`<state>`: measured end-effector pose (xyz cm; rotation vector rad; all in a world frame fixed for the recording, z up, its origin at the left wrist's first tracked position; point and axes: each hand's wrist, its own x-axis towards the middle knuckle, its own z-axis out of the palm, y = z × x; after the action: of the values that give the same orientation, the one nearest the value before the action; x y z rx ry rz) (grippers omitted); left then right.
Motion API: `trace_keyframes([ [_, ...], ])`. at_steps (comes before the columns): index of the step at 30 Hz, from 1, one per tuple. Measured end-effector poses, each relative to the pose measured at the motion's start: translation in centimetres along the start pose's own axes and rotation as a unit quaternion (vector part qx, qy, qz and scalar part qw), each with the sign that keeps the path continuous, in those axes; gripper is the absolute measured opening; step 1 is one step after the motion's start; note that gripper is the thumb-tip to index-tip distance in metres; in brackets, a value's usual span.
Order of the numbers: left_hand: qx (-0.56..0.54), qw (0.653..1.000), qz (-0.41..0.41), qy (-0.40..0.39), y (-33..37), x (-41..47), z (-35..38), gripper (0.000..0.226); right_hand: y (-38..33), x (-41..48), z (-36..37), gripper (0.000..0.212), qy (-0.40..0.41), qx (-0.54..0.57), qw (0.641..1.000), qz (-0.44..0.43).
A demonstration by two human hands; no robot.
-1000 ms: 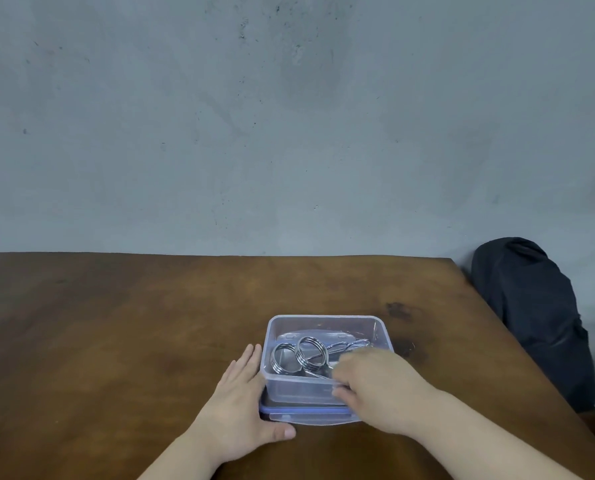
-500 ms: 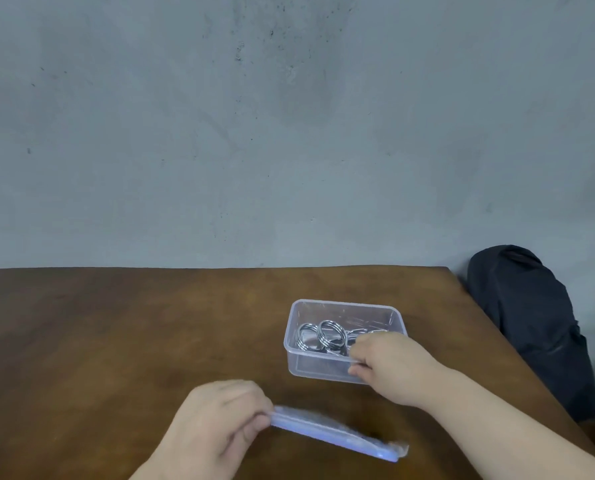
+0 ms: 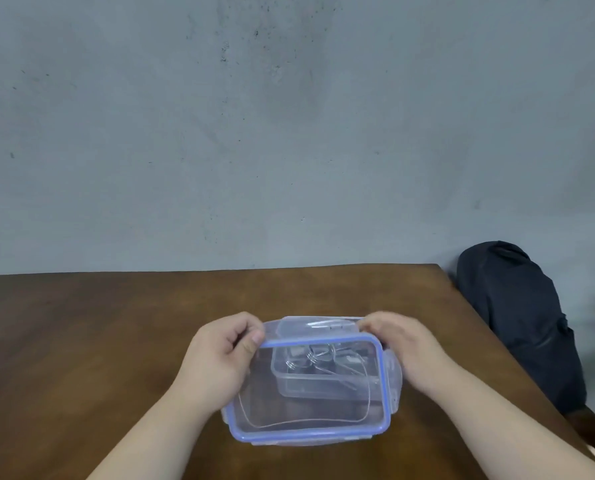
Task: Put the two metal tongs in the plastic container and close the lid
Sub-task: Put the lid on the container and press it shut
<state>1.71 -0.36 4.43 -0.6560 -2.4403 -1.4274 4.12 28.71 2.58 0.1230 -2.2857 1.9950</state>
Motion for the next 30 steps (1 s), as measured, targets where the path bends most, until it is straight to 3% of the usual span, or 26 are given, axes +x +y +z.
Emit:
trace_keyframes([
  [3, 0.016, 0.998, -0.065, -0.023, -0.3, 2.5, 1.1, 0.037, -1.6, -0.3, -0.5, 0.045, 0.049, 0.056, 0.997, -0.016],
  [6, 0.012, 0.993, -0.104, -0.055, -0.4, 5.2, 2.4, 0.046, -2.3, -0.5, 0.3, 0.025, 0.066, -0.082, 0.994, -0.028],
  [9, -0.022, 0.991, -0.120, -0.047, -0.2, 7.4, 3.4, 0.034, -1.7, 0.2, 0.6, 0.019, 0.139, -0.111, 0.984, -0.023],
  [12, -0.083, 0.982, -0.169, -0.019, -1.1, 8.1, 4.0, 0.018, -0.5, 1.5, -0.2, 0.029, 0.185, -0.094, 0.978, 0.016],
  [16, -0.067, 0.970, -0.233, -0.020, -3.7, 7.1, 4.9, 0.013, 2.0, 3.2, -1.1, 0.043, 0.224, -0.131, 0.963, 0.074],
  [21, -0.065, 0.954, -0.291, 0.021, -5.0, 7.1, 6.5, 0.009, 4.1, 4.6, -0.7, 0.038, 0.228, -0.213, 0.941, 0.133],
  [25, -0.020, 0.953, -0.301, 0.017, -5.8, 7.3, 7.1, 0.005, 4.5, 5.0, -0.5, 0.017, 0.230, -0.220, 0.935, 0.157],
  [30, 0.015, 0.954, -0.301, 0.013, -6.2, 7.2, 7.3, 0.011, 4.6, 5.3, -0.6, 0.018, 0.221, -0.224, 0.934, 0.169],
])
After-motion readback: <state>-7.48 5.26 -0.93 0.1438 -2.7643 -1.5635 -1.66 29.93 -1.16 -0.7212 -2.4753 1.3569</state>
